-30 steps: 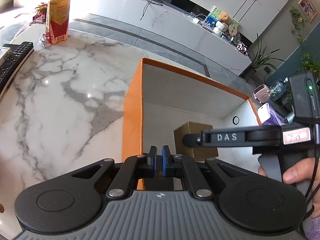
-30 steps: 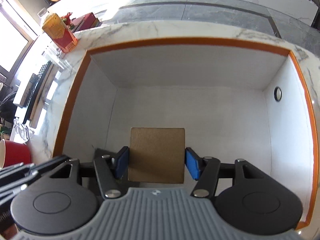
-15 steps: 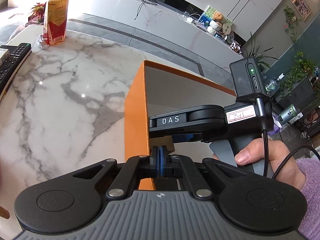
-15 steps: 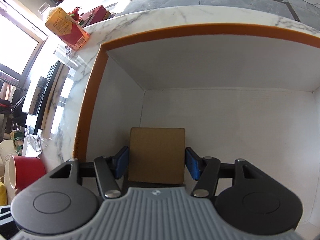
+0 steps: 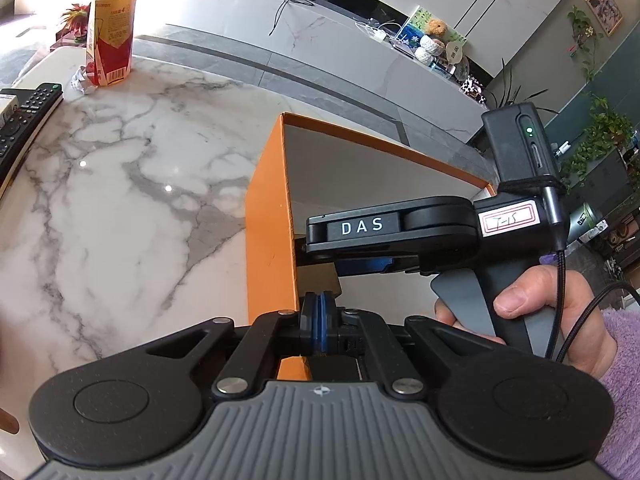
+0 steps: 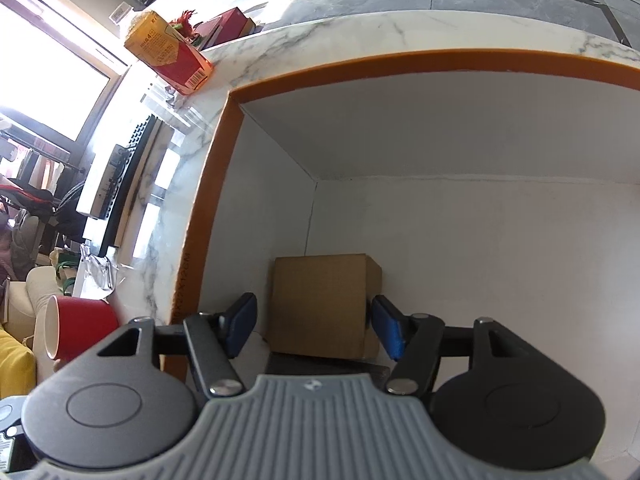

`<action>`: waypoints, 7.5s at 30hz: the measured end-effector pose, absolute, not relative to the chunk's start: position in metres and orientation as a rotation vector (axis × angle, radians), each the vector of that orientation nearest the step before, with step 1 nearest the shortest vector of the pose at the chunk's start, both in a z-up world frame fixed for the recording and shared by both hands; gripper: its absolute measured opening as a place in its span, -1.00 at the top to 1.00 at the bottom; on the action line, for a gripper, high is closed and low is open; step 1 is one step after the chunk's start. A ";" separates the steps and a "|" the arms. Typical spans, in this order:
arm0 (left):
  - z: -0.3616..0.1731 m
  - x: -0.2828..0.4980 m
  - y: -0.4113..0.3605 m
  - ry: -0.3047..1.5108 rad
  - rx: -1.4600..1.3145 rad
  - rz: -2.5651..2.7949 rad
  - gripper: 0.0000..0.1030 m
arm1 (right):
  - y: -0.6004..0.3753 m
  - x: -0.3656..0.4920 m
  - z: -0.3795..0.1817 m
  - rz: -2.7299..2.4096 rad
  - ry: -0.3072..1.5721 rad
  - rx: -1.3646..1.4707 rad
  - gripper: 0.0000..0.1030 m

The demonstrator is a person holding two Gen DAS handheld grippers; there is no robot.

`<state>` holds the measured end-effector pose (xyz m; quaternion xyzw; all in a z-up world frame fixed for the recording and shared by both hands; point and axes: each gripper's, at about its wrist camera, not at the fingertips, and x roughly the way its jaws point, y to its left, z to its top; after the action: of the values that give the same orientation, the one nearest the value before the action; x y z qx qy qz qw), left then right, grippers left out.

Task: Organize objects
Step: 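Lower the brown cardboard box into the orange box and open the right tool, then grasp the pink case with left tool while right grasps anime card box, then lower the pink case into the orange box, open left tool while right carries, then lower the anime-printed card box into the orange box and open the right tool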

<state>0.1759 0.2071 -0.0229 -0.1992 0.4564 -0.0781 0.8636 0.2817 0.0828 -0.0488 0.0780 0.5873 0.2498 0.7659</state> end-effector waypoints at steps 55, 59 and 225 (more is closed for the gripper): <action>-0.062 0.072 0.138 1.080 -0.164 -0.012 -0.22 | -0.011 0.093 -0.075 0.316 1.156 -0.326 -0.42; -0.064 0.073 0.138 1.089 -0.168 -0.015 -0.22 | -0.007 0.097 -0.081 0.330 1.171 -0.320 -0.51; -0.009 0.196 0.179 1.017 -0.275 0.023 -0.41 | 0.017 0.244 -0.060 0.299 1.284 -0.410 -0.17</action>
<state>0.1956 0.1786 -0.0091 -0.1314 0.4852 0.0108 0.8644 0.2440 0.0172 -0.0603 -0.1892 0.5924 0.1379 0.7709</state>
